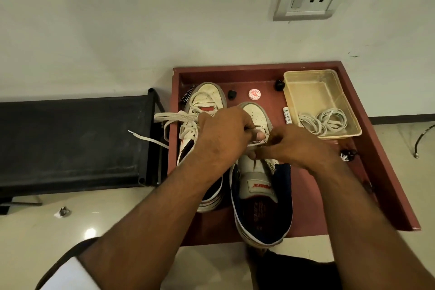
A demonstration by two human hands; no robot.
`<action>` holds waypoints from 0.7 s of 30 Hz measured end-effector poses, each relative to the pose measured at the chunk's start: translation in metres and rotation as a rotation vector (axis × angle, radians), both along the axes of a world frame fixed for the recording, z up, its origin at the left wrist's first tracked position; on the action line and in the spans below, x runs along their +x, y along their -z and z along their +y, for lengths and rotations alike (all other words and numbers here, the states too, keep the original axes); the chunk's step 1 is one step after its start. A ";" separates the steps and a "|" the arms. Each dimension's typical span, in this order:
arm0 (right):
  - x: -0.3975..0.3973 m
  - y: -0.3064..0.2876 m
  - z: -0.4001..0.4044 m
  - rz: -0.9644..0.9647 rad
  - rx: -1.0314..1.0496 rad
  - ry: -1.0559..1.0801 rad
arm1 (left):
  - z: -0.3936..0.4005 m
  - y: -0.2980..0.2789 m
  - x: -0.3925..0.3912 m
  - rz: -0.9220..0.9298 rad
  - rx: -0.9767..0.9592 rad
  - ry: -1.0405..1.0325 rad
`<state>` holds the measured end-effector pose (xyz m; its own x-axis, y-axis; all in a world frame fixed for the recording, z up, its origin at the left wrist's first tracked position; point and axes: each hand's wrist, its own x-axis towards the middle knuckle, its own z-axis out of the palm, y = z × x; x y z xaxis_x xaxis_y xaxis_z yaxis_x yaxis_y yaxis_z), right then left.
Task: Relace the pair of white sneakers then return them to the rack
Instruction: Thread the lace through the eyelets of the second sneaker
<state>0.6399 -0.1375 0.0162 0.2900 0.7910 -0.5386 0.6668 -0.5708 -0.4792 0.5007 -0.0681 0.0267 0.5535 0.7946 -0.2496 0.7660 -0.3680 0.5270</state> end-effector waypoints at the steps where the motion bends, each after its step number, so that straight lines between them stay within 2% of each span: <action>1: -0.004 0.001 0.002 -0.072 -0.022 -0.024 | -0.001 0.002 0.001 0.049 0.027 0.019; 3: -0.007 0.001 0.005 -0.134 -0.031 -0.033 | -0.003 0.006 0.003 0.126 0.053 0.062; 4: -0.005 0.001 0.006 -0.107 -0.023 -0.007 | -0.003 0.007 0.002 0.152 0.060 0.074; 7: 0.002 -0.002 0.002 0.147 0.032 0.208 | -0.006 0.010 0.002 0.179 0.097 0.071; 11: 0.002 0.000 0.002 0.287 0.055 0.362 | -0.016 0.013 0.008 0.183 0.200 0.031; 15: 0.004 0.008 0.004 0.324 0.077 0.416 | -0.021 0.019 0.012 0.195 0.251 0.031; 21: 0.009 0.016 0.004 0.358 0.102 0.436 | -0.026 0.017 0.014 0.178 0.222 0.042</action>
